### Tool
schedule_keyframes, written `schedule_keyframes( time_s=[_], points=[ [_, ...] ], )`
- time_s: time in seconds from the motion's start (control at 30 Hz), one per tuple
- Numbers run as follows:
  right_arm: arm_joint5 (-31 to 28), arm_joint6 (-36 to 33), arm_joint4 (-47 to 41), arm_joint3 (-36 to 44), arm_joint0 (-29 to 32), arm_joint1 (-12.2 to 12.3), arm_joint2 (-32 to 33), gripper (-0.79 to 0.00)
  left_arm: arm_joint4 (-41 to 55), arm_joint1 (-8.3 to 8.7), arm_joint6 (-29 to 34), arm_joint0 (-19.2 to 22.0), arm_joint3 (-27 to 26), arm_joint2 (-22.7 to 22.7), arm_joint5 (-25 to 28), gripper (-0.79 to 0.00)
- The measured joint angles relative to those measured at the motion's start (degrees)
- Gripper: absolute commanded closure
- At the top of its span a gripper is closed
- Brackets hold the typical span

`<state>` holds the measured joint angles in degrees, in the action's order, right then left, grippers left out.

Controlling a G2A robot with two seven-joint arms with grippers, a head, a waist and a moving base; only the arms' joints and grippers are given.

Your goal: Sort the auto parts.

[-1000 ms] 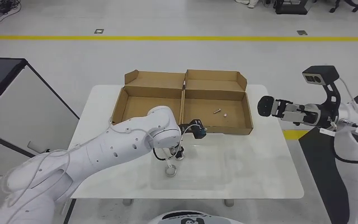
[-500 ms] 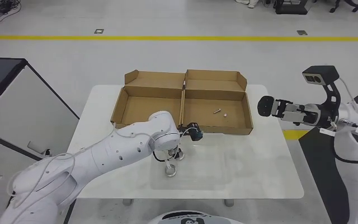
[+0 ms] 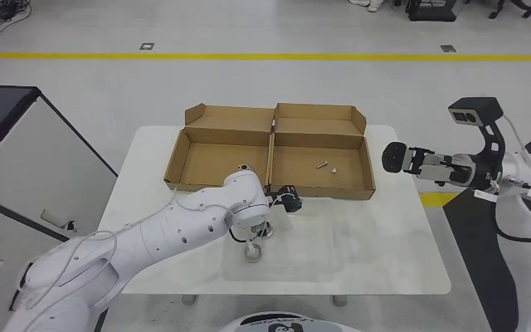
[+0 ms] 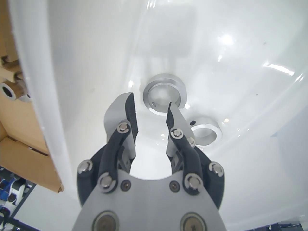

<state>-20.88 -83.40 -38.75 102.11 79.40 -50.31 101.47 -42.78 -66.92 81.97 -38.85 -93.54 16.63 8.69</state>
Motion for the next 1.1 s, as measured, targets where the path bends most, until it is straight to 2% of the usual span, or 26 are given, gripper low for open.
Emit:
schedule_keyframes(
  time_s=[0.3, 0.8, 1.1],
  points=[
    [0.0, 0.0, 0.0, 0.0, 0.0, 0.0, 0.0, -0.785, -1.1, -0.73, 0.4, -0.7, 0.7, 0.2, 1.1, -0.314],
    [0.0, 0.0, 0.0, 0.0, 0.0, 0.0, 0.0, -0.785, 2.4, -1.28, 3.5, -1.5, 0.5, 1.0, 6.1, -0.292],
    [0.0, 0.0, 0.0, 0.0, 0.0, 0.0, 0.0, -0.785, 0.6, -1.70, 2.5, -1.6, 1.4, 1.7, 5.9, -0.277]
  ],
)
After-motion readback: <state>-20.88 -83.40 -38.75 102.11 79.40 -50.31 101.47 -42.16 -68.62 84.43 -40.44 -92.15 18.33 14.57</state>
